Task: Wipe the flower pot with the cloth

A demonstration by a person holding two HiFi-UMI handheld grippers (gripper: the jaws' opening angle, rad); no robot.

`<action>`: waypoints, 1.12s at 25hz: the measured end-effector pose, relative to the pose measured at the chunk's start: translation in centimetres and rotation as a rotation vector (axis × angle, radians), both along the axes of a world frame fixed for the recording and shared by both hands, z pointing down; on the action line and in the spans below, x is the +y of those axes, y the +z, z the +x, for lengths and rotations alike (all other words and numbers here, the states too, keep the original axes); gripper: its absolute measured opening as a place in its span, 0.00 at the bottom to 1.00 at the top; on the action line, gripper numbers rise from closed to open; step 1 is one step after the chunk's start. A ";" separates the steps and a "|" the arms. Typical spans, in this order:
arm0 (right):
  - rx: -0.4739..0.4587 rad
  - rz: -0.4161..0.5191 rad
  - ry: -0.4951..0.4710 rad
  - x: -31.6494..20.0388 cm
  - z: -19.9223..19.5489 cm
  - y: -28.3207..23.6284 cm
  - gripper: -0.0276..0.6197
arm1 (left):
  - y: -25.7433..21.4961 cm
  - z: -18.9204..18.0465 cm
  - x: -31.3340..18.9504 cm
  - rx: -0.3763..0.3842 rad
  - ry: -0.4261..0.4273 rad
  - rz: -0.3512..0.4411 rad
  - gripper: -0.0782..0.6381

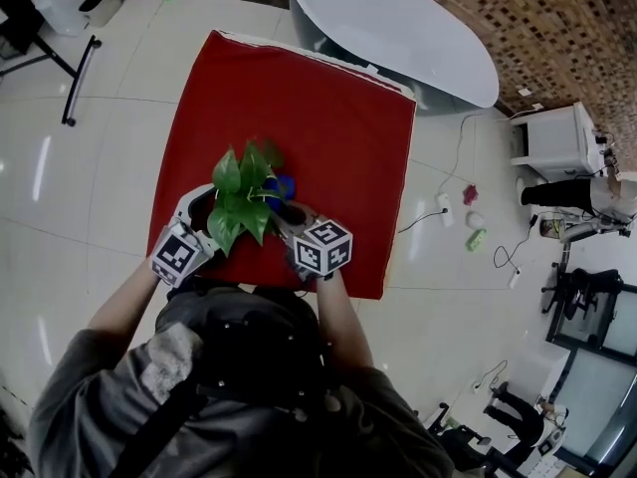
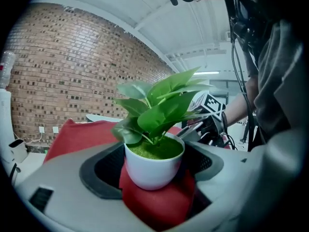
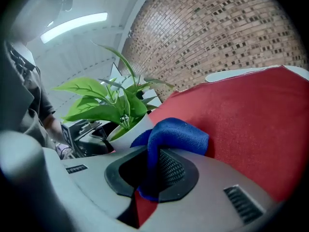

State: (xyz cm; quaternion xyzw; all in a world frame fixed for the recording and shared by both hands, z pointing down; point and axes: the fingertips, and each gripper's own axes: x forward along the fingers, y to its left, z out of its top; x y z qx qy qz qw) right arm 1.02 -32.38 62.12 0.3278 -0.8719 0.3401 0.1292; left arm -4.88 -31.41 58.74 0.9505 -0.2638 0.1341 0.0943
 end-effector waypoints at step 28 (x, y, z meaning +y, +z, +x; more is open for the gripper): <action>0.086 0.032 -0.164 6.9 -0.9 -0.8 0.14 | -0.2 -0.2 2.9 -0.143 -0.507 0.023 0.73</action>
